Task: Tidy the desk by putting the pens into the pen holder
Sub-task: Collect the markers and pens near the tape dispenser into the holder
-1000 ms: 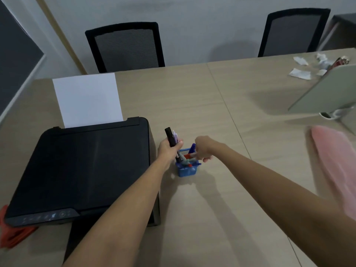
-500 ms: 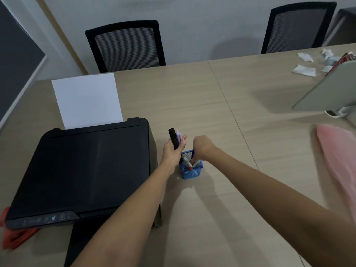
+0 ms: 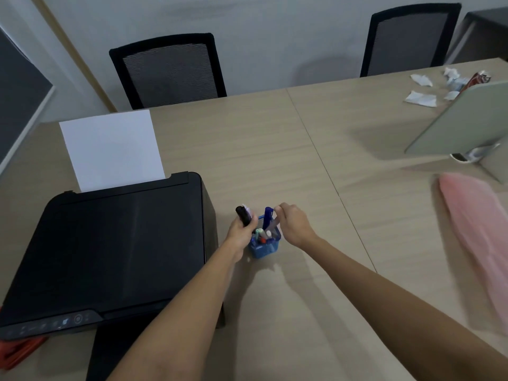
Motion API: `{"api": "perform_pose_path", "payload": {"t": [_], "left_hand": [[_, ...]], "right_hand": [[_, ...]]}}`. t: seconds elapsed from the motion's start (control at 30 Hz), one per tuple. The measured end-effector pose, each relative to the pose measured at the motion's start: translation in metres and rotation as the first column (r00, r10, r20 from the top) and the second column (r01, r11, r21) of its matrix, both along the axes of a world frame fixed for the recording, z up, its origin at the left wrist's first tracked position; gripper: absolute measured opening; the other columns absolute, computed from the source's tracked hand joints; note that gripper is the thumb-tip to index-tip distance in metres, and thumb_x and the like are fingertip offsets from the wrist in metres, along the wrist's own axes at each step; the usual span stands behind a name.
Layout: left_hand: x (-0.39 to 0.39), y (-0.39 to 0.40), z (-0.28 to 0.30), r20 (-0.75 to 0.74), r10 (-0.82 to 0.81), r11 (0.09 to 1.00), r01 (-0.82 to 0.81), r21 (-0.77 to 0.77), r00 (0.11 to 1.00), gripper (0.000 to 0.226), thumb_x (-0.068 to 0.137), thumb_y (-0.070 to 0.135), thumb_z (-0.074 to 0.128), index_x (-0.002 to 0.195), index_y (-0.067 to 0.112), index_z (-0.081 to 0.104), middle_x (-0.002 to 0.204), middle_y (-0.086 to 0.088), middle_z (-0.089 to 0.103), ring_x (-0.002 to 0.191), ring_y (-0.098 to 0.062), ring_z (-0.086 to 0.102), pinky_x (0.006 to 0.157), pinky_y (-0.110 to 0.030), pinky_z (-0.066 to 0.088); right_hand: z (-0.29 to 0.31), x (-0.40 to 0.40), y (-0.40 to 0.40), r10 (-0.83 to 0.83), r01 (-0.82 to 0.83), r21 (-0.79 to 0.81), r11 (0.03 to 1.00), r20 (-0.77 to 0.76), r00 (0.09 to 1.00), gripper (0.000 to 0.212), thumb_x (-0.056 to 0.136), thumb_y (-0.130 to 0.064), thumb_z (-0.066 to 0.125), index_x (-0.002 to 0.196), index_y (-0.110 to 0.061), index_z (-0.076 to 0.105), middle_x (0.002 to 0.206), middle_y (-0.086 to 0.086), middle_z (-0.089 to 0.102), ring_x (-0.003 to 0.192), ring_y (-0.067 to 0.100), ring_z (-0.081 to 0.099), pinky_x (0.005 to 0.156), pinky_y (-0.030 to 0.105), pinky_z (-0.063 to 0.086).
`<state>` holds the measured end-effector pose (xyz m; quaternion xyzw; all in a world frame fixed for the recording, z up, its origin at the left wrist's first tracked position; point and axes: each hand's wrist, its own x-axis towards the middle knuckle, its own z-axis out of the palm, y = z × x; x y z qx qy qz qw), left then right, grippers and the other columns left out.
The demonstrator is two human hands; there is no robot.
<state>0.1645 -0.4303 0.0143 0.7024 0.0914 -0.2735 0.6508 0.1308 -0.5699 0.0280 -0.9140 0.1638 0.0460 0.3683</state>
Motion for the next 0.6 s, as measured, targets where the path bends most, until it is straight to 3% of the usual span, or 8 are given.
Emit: {"api": "perform_pose_path", "payload": {"t": [0.1, 0.17, 0.23, 0.3, 0.37, 0.47, 0.53, 0.6], "left_hand": [[-0.003, 0.002, -0.002, -0.133, -0.023, 0.997, 0.013, -0.081, 0.991, 0.012, 0.096, 0.012, 0.054, 0.105, 0.013, 0.062, 0.114, -0.013, 0.065, 0.102, -0.026, 0.064, 0.089, -0.036, 0.05], [-0.002, 0.004, -0.001, -0.192, -0.009, 0.984, -0.025, -0.174, 0.981, 0.015, 0.091, 0.009, 0.059, 0.104, 0.014, 0.062, 0.103, -0.011, 0.068, 0.09, -0.024, 0.065, 0.081, -0.035, 0.052], [-0.003, 0.005, 0.006, -0.251, 0.001, 0.962, -0.069, -0.264, 0.968, 0.019, 0.086, 0.021, 0.065, 0.103, 0.013, 0.065, 0.09, -0.005, 0.069, 0.089, -0.026, 0.066, 0.091, -0.039, 0.05], [-0.003, 0.006, 0.011, -0.3, 0.012, 0.938, -0.114, -0.326, 0.954, 0.043, 0.078, 0.041, 0.069, 0.107, 0.01, 0.065, 0.1, -0.007, 0.066, 0.102, -0.033, 0.065, 0.104, -0.045, 0.045], [-0.004, 0.007, 0.013, -0.303, 0.057, 0.934, -0.158, -0.32, 0.951, 0.062, 0.078, 0.058, 0.063, 0.124, 0.016, 0.059, 0.12, -0.012, 0.062, 0.116, -0.036, 0.062, 0.107, -0.051, 0.043], [-0.006, 0.006, 0.015, -0.323, 0.077, 0.933, -0.182, -0.31, 0.943, 0.06, 0.084, 0.062, 0.052, 0.129, 0.023, 0.059, 0.128, -0.013, 0.062, 0.117, -0.034, 0.062, 0.105, -0.052, 0.044], [-0.008, 0.007, 0.018, -0.349, 0.096, 0.933, -0.206, -0.294, 0.932, 0.048, 0.09, 0.057, 0.048, 0.111, 0.022, 0.074, 0.122, -0.013, 0.065, 0.112, -0.032, 0.063, 0.101, -0.049, 0.046], [-0.008, 0.006, 0.018, -0.41, 0.113, 0.923, -0.248, -0.295, 0.905, 0.053, 0.09, 0.058, 0.047, 0.091, 0.017, 0.081, 0.114, -0.014, 0.069, 0.109, -0.033, 0.063, 0.101, -0.047, 0.045]], "right_hand": [[0.005, -0.008, -0.002, 0.057, -0.058, 0.073, 0.996, 0.011, 0.998, 0.048, 0.103, -0.026, 0.022, 0.124, 0.001, 0.056, 0.106, 0.015, 0.074, 0.123, 0.032, 0.049, 0.102, 0.034, 0.036], [0.011, -0.012, -0.004, 0.082, -0.078, 0.208, 0.975, -0.01, 0.997, 0.055, 0.104, -0.028, 0.019, 0.124, 0.006, 0.057, 0.118, 0.017, 0.07, 0.133, 0.024, 0.043, 0.105, 0.026, 0.029], [0.016, -0.017, -0.005, 0.055, -0.041, 0.376, 0.926, -0.026, 0.998, 0.056, 0.104, -0.032, 0.019, 0.133, 0.003, 0.05, 0.116, 0.019, 0.07, 0.136, 0.02, 0.041, 0.112, 0.034, 0.031], [0.021, -0.021, -0.001, 0.008, 0.015, 0.518, 0.856, -0.043, 0.999, 0.053, 0.104, -0.033, 0.02, 0.146, -0.004, 0.033, 0.107, 0.022, 0.072, 0.134, 0.023, 0.045, 0.112, 0.038, 0.033], [0.028, -0.025, 0.007, -0.034, 0.066, 0.6, 0.797, -0.064, 0.997, 0.052, 0.104, -0.031, 0.02, 0.15, -0.006, 0.021, 0.107, 0.027, 0.068, 0.126, 0.033, 0.052, 0.099, 0.032, 0.036], [0.037, -0.023, 0.012, 0.012, 0.043, 0.597, 0.801, -0.088, 0.996, 0.056, 0.103, -0.037, 0.017, 0.153, -0.015, 0.005, 0.108, 0.027, 0.067, 0.123, 0.033, 0.054, 0.096, 0.03, 0.038], [0.036, -0.018, 0.01, 0.079, 0.01, 0.58, 0.815, -0.128, 0.989, 0.058, 0.102, -0.041, 0.015, 0.153, -0.021, -0.005, 0.108, 0.029, 0.068, 0.127, 0.029, 0.051, 0.098, 0.024, 0.032], [0.039, -0.015, 0.005, 0.108, 0.01, 0.581, 0.814, -0.167, 0.98, 0.059, 0.101, -0.044, 0.013, 0.152, -0.025, -0.01, 0.112, 0.028, 0.067, 0.131, 0.023, 0.045, 0.106, 0.027, 0.023]]}}
